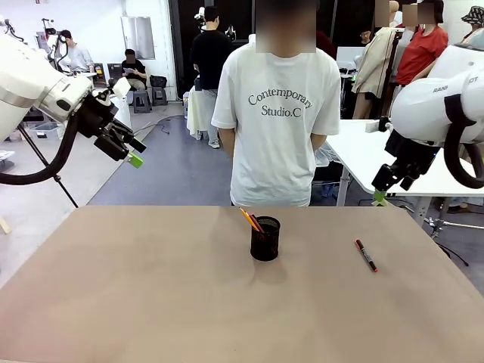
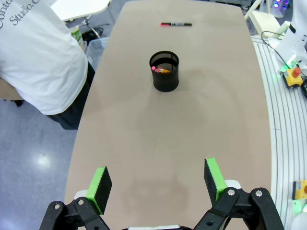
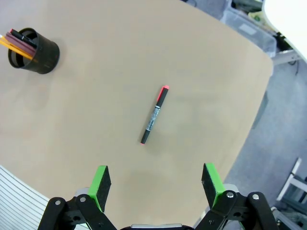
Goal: Place the pens into the pen holder.
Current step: Pick up a writing instrument from the table and place it into the Pen holder.
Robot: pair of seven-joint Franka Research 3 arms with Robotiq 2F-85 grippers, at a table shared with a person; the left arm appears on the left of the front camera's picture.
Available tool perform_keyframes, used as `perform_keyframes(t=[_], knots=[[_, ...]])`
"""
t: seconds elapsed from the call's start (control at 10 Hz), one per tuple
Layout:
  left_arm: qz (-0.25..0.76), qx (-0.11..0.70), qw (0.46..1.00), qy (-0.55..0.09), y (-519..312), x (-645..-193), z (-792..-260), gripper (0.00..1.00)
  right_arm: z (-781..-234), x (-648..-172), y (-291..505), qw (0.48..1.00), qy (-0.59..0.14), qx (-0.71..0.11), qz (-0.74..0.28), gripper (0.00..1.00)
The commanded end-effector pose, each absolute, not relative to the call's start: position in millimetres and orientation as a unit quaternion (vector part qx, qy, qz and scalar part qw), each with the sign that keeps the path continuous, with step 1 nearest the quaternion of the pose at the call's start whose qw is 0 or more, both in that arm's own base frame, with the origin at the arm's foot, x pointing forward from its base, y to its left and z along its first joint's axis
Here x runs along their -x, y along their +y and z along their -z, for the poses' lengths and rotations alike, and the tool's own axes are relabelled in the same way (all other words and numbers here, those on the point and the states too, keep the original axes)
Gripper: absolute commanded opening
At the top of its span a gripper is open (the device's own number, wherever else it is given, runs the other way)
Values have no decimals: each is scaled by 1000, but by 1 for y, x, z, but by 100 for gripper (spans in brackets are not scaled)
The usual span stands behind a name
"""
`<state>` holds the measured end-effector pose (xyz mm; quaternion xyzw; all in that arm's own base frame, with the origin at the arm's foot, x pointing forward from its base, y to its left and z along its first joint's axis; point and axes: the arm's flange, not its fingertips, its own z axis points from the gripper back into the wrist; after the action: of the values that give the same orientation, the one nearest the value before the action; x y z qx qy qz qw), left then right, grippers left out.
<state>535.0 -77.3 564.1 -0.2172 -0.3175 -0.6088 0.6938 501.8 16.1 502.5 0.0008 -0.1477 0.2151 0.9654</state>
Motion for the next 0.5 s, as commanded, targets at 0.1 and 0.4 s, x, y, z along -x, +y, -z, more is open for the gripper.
perform_keyframes(t=[0.1, 0.4], knots=[[607, 219, 698, -311, -78, -534, -569, 100, -500, -507, 30, 982, -124, 14, -144, 100], [607, 219, 698, -311, -78, -534, -569, 100, -451, -551, 61, 995, -61, 5, -74, 100]])
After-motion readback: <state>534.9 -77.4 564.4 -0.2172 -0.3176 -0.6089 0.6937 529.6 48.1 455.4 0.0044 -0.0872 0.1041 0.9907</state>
